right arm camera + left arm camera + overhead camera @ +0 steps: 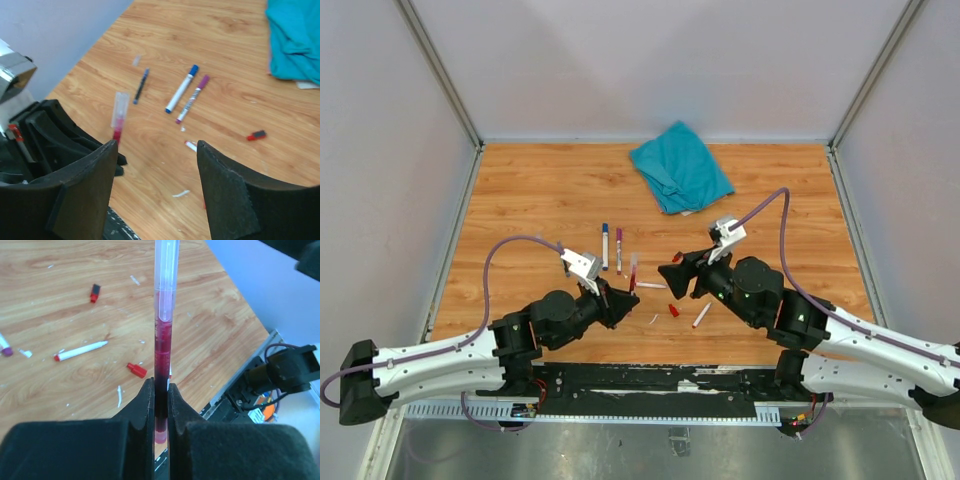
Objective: Insert the pens into the pen caps
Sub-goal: Press the pen cap onto the pen, then place the pen at the center of the board.
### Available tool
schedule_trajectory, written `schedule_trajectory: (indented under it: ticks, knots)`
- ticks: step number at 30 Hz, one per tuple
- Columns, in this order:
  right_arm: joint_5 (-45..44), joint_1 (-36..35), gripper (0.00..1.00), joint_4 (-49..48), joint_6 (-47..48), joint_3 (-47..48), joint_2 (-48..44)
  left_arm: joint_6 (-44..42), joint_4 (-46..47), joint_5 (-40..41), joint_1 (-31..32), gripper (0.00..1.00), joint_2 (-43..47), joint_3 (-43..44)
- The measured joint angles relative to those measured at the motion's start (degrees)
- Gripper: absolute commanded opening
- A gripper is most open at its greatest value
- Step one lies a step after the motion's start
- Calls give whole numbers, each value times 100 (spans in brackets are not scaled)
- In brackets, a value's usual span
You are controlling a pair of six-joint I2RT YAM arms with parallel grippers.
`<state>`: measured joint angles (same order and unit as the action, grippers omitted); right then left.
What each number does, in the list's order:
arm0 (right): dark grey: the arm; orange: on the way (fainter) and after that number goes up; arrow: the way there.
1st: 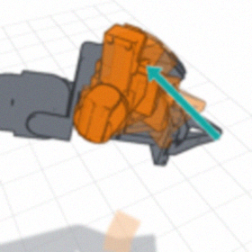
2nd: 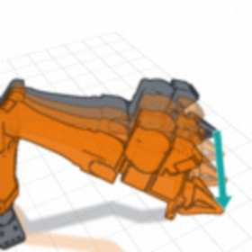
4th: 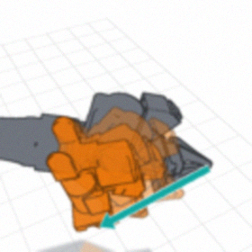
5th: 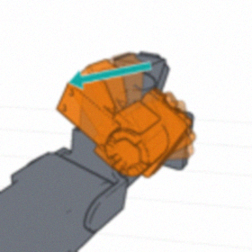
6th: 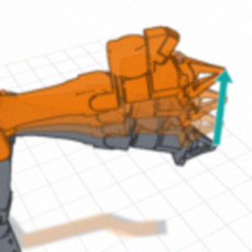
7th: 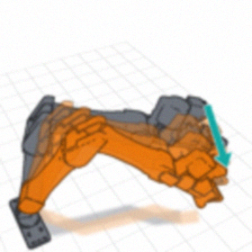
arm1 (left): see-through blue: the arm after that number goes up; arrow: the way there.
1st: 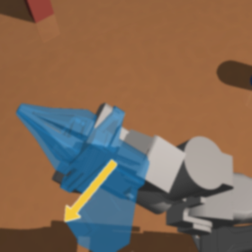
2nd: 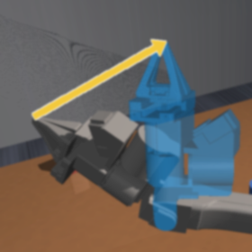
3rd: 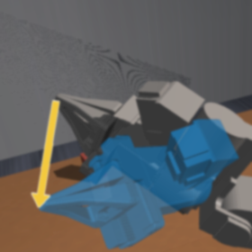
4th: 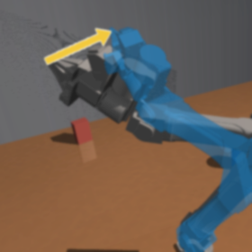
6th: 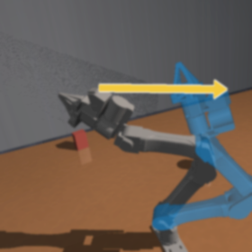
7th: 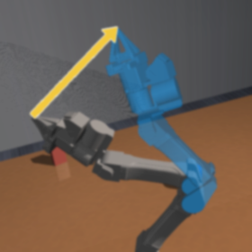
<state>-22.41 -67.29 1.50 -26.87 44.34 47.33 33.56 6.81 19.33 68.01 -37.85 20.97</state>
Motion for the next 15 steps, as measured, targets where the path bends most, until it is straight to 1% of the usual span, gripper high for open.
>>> schedule_trajectory:
  ticks: [2, 4, 7, 10, 12, 15]
  knots:
    - [-179, -2, 81, 258, 66, -15, -122, 153, -144, 175, 0, 1, -44, 0]
    - [-424, 0, 85, 544, 120, -79, -299, 293, -315, 358, 0, 0, -140, 4]
    - [-796, 0, 89, 1069, 144, -103, -461, 516, -688, 647, 0, 0, -437, 149]
    - [-968, 111, 90, 1556, 136, -98, -479, 730, -1211, 879, 0, 1, -992, 667]
    - [-916, 387, 91, 1840, 116, -98, -450, 863, -1482, 1005, -2, 0, -1462, 1169]
    - [-472, 1176, 91, 2092, 13, -103, -468, 1003, -1652, 1163, -13, 0, -1921, 1659]
